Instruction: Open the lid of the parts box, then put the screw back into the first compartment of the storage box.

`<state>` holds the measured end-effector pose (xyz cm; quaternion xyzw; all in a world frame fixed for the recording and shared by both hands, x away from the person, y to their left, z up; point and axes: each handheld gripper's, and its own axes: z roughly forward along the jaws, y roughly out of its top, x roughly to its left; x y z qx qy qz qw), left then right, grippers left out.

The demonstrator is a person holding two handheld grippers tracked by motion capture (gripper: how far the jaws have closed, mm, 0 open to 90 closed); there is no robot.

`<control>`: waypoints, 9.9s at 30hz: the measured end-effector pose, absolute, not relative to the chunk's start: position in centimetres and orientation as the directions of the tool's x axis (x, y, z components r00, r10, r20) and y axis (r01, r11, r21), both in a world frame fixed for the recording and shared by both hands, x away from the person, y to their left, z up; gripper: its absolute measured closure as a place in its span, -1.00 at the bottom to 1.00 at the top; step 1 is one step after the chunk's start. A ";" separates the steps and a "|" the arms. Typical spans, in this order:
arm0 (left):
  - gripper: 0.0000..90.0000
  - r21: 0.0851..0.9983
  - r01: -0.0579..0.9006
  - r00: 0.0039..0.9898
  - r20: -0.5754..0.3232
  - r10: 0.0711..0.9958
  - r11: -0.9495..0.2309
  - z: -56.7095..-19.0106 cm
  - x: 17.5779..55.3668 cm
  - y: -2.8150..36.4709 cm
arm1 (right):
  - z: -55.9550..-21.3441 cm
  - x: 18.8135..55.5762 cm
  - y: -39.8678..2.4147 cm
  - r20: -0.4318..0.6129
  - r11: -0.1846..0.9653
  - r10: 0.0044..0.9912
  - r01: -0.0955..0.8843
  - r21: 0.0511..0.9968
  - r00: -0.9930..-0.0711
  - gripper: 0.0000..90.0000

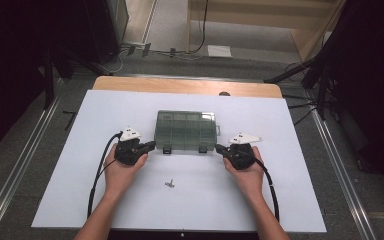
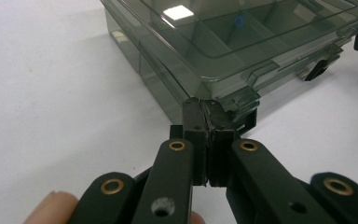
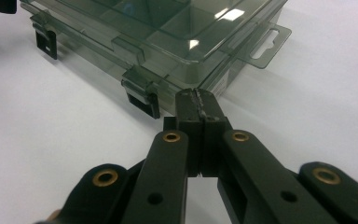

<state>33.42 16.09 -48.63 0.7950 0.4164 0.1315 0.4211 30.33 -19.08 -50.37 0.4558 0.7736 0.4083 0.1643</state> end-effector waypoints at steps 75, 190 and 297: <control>0.75 0.885 0.380 0.580 0.000 0.814 -0.271 -42.9 39.6 14.1 | -45.3 37.1 -18.9 0.081 0.139 0.886 0.428 0.893 -0.456 0.74; 0.77 0.745 0.636 0.478 -0.176 0.861 -0.201 -48.7 48.3 13.3 | -50.0 45.2 -19.1 0.207 0.061 0.918 0.637 0.768 -0.338 0.72; -1.00 0.586 0.457 0.864 -0.112 0.491 -0.669 -44.3 32.9 10.2 | -50.2 16.9 -32.2 0.075 0.116 0.916 0.440 0.891 -0.393 -1.00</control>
